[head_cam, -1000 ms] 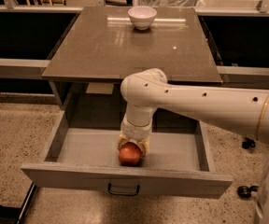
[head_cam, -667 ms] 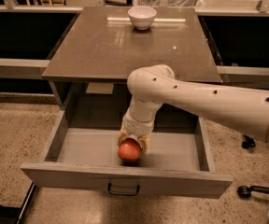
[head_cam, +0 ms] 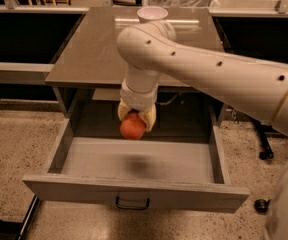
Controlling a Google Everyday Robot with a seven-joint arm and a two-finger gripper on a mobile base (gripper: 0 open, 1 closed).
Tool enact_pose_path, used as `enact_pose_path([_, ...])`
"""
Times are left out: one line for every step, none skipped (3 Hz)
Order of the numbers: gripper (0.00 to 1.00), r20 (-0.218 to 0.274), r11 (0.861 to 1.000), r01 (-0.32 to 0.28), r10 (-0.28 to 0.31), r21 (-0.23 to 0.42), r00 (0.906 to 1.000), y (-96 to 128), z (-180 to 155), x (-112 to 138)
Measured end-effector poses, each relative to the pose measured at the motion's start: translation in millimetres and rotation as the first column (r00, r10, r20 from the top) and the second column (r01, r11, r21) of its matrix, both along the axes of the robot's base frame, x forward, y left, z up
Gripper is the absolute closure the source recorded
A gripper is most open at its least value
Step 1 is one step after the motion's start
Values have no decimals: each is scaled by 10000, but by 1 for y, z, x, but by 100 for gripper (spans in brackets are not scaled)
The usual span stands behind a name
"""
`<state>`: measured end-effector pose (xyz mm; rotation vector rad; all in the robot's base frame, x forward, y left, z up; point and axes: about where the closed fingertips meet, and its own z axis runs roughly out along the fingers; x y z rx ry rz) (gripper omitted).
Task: Pick apple from top drawer and place on counter
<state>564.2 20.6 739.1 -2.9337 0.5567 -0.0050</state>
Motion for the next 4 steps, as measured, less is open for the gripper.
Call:
enact_pose_path([100,-31,9989,466,-466,-76,9989,13,3,3])
enact_pose_path([100,-42,9988,480,-480,-69,9988,12,2,2])
enact_pose_path([100,685,10000,33,-39,77,9976,22,36,21])
enact_pose_path([100,1772,9978,-371,268,552,9838,25,92,46])
